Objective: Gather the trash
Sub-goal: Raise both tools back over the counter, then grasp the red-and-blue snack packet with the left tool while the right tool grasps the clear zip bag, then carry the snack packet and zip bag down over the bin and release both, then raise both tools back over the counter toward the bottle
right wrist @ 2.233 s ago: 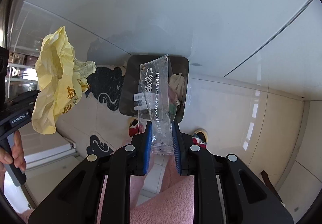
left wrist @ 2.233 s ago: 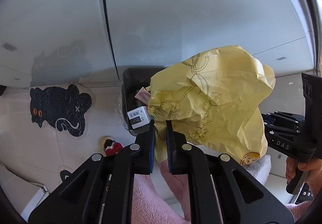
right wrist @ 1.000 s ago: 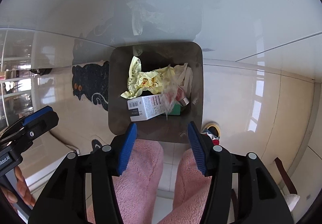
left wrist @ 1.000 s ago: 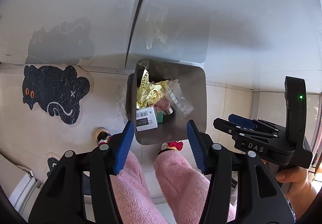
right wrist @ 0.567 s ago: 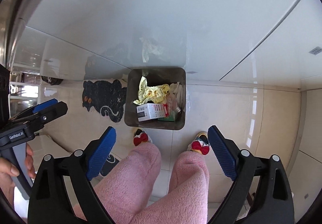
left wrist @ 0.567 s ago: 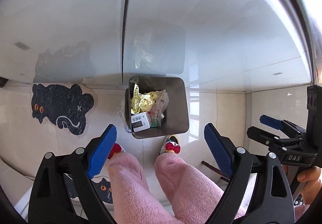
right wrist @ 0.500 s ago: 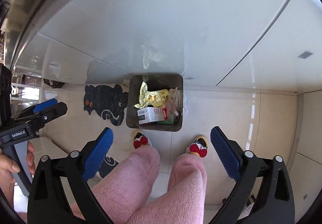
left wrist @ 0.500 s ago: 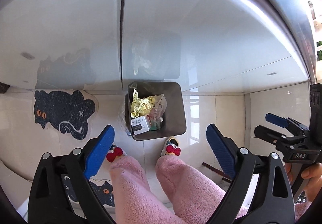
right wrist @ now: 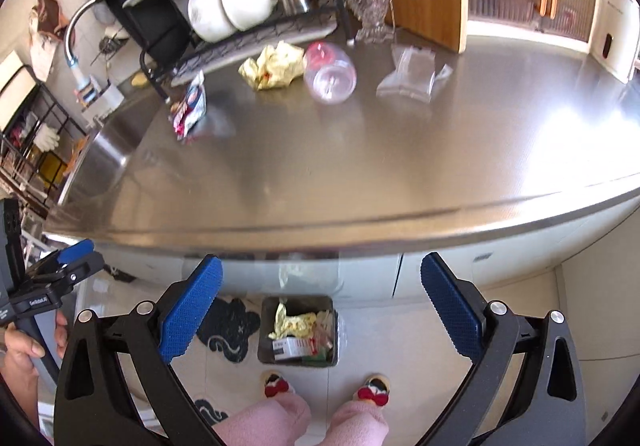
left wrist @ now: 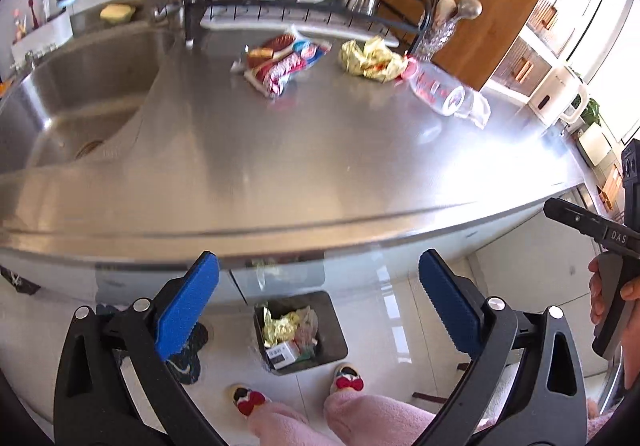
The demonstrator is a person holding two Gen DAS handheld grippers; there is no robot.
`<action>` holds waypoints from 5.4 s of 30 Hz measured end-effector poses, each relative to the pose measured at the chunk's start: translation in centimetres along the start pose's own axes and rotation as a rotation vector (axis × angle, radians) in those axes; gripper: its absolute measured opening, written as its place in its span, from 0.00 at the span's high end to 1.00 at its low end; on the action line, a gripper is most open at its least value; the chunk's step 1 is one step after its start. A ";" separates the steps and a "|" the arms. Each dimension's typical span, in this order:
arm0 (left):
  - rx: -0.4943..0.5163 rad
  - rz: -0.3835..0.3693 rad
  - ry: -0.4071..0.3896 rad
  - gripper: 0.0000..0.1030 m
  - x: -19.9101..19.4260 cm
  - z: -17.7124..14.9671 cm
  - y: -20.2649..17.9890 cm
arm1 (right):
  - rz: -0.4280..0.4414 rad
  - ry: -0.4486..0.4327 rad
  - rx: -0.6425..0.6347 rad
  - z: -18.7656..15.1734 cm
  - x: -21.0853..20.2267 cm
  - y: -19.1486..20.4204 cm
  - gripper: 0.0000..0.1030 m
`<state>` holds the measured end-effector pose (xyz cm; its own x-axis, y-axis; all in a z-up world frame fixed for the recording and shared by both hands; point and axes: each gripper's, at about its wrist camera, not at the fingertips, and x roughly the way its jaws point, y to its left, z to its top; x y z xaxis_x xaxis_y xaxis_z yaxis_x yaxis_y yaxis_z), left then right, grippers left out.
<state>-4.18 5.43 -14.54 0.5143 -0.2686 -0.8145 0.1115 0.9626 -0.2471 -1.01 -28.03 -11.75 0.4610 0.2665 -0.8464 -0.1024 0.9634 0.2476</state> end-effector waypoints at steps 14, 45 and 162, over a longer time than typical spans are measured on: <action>0.121 0.061 -0.182 0.08 3.5 12.3 0.2 | -0.098 -0.085 0.094 10.7 3.0 -5.3 0.04; 0.173 0.094 0.043 0.52 16.7 17.1 2.9 | -0.183 0.059 0.148 15.8 14.5 -8.8 0.70; -0.124 -0.080 0.379 0.16 13.9 -13.6 3.9 | 0.048 0.436 -0.117 -14.6 15.3 2.9 0.03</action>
<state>-8.17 4.95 -33.95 0.1557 -0.3591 -0.9202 0.0231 0.9327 -0.3600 -7.11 -20.71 -30.90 0.0419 0.2740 -0.9608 -0.2248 0.9396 0.2581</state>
